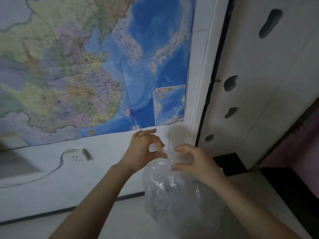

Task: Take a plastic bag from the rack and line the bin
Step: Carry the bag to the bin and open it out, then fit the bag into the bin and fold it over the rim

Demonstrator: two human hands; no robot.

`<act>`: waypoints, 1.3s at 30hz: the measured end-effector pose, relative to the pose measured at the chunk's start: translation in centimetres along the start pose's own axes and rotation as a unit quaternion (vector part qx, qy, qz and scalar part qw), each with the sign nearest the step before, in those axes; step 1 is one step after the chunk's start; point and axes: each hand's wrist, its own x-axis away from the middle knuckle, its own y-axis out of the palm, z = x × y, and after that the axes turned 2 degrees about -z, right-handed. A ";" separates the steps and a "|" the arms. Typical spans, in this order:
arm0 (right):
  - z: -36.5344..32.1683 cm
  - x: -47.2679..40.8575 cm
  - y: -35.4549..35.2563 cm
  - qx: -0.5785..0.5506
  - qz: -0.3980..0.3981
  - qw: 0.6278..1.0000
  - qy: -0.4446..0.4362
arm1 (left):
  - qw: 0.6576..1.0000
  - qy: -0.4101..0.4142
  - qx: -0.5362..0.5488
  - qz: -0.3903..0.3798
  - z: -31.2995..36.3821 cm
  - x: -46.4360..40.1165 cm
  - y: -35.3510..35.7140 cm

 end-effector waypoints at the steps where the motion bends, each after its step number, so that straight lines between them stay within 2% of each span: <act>1: 1.0 -0.5 -0.2 0.002 -0.024 1.000 0.017 | 0.999 -0.013 0.029 -0.001 -0.7 -0.3 0.3; 4: 4.1 -1.6 -0.6 -0.026 -0.077 0.996 0.044 | 0.990 -0.086 0.114 -0.008 -3.1 -1.1 1.7; 7: 7.3 -3.1 -0.6 -0.009 -0.090 0.995 0.039 | 0.977 -0.132 0.165 0.008 -6.0 -1.5 3.6; 11: 11.6 -5.4 0.7 0.043 -0.104 0.993 0.027 | 0.976 -0.159 0.148 -0.001 -9.4 -1.3 6.3; 13: 14.0 -6.8 1.9 0.074 -0.111 0.991 -0.007 | 0.979 -0.162 0.122 -0.016 -10.9 -1.0 8.2; 17: 19.0 -8.9 4.9 0.155 -0.085 0.982 -0.072 | 0.977 -0.193 0.086 -0.013 -13.9 -0.1 12.7; 21: 23.9 -10.1 8.1 0.211 -0.044 0.970 -0.114 | 0.985 -0.167 -0.017 -0.038 -17.4 0.8 18.0; 25: 28.3 -11.3 11.5 0.266 0.035 0.947 -0.177 | 0.978 -0.192 -0.077 0.009 -20.5 1.7 23.6; 31: 35.9 -13.1 17.8 0.342 0.072 0.905 -0.243 | 0.973 -0.183 -0.133 0.037 -26.6 3.0 31.2; 39: 45.8 -13.9 26.1 0.370 0.131 0.881 -0.265 | 0.967 -0.174 -0.161 0.097 -35.1 5.0 40.4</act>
